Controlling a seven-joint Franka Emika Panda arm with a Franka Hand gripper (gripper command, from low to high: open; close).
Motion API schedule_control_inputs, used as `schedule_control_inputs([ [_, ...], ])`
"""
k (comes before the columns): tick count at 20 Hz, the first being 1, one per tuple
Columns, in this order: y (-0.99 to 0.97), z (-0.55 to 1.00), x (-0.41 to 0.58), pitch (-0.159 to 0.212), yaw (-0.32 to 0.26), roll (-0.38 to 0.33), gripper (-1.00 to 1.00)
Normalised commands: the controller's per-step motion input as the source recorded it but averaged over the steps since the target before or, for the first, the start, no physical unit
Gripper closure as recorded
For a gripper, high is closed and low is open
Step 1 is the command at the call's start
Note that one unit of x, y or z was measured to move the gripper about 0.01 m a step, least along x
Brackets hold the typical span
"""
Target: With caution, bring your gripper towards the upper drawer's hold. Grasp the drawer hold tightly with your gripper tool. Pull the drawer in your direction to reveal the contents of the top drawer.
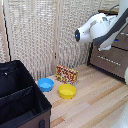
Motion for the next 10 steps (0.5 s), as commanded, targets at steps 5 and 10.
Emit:
schedule_control_inputs([
  [5,-0.33,-0.08,-0.026,-0.014,0.025,-0.047,1.00],
  [10,-0.23,-0.02,-0.085,-0.002,-0.072,0.001,1.00],
])
